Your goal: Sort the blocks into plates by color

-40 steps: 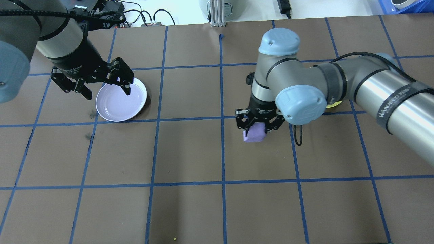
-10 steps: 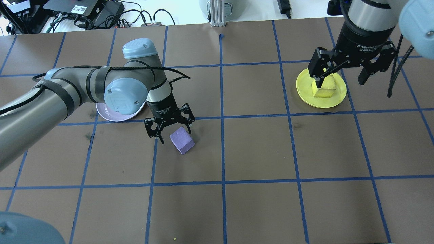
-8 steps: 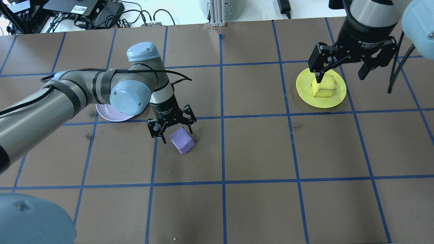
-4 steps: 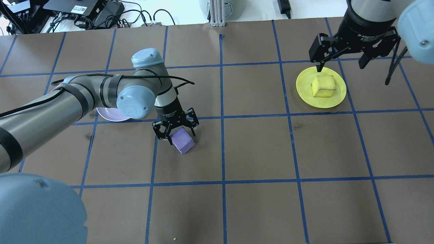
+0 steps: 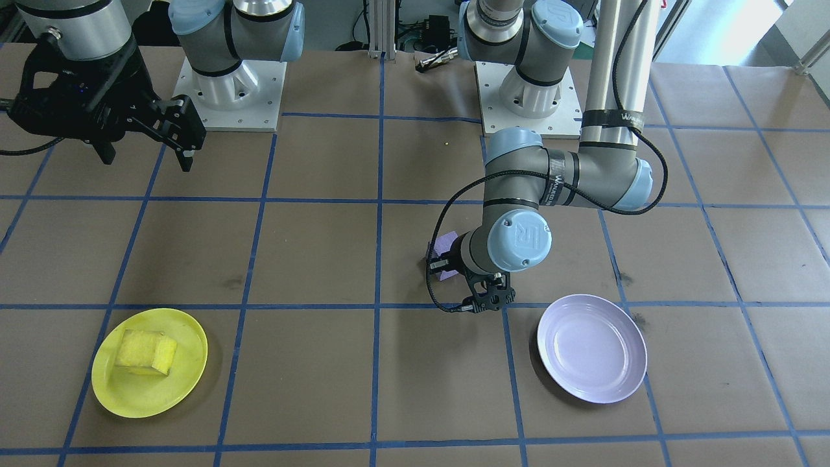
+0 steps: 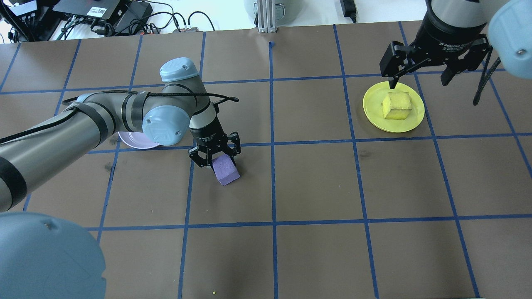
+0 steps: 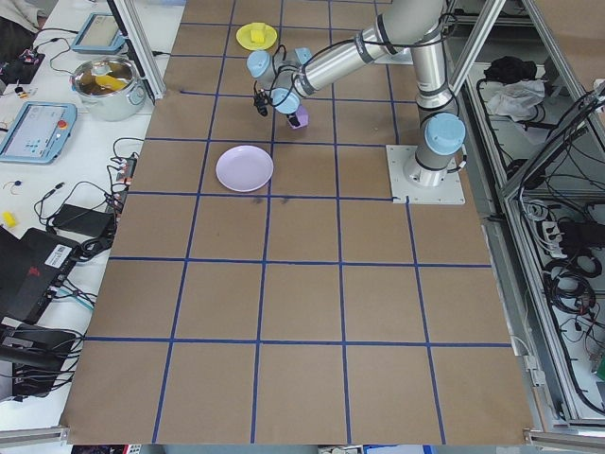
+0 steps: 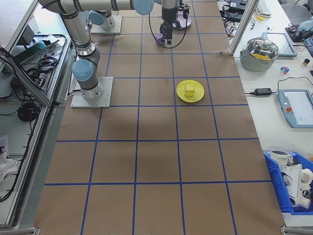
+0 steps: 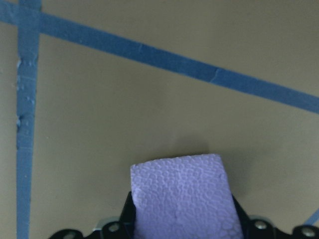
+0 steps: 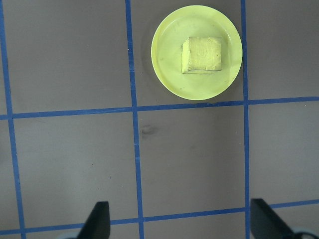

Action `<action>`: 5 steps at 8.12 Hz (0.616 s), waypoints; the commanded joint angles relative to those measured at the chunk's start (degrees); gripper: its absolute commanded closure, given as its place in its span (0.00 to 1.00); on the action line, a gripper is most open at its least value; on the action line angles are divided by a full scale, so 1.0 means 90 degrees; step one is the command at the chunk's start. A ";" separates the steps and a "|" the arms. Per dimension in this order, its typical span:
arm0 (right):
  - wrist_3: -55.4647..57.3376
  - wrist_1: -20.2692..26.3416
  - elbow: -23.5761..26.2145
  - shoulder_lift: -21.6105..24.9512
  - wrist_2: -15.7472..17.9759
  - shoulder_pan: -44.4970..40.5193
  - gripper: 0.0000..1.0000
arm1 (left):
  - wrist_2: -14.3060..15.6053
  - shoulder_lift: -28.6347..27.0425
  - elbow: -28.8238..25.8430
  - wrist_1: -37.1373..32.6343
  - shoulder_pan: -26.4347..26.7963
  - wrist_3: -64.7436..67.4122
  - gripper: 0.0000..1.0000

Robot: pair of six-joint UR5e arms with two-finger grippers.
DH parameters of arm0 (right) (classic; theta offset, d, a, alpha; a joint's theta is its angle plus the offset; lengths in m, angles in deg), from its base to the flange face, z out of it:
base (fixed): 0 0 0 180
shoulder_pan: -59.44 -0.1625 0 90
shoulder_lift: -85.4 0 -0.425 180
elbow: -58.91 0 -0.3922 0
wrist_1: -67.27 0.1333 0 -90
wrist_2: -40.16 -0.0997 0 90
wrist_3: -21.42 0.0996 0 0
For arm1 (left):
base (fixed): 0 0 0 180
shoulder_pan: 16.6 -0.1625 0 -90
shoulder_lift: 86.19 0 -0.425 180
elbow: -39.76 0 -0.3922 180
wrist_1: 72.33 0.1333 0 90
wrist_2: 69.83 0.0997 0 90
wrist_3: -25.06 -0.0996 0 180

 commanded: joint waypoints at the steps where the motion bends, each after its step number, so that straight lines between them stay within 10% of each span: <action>1: 0.0282 0.0129 -0.0011 0.0007 0.0090 -0.0009 0.00 | 0.0088 0.0412 -0.0160 -0.0372 -0.0073 -0.0021 1.00; 5: 0.0430 0.0130 0.0008 0.0007 0.0159 -0.0018 0.00 | 0.0704 0.0494 -0.1915 -0.1291 -0.0978 -0.1977 1.00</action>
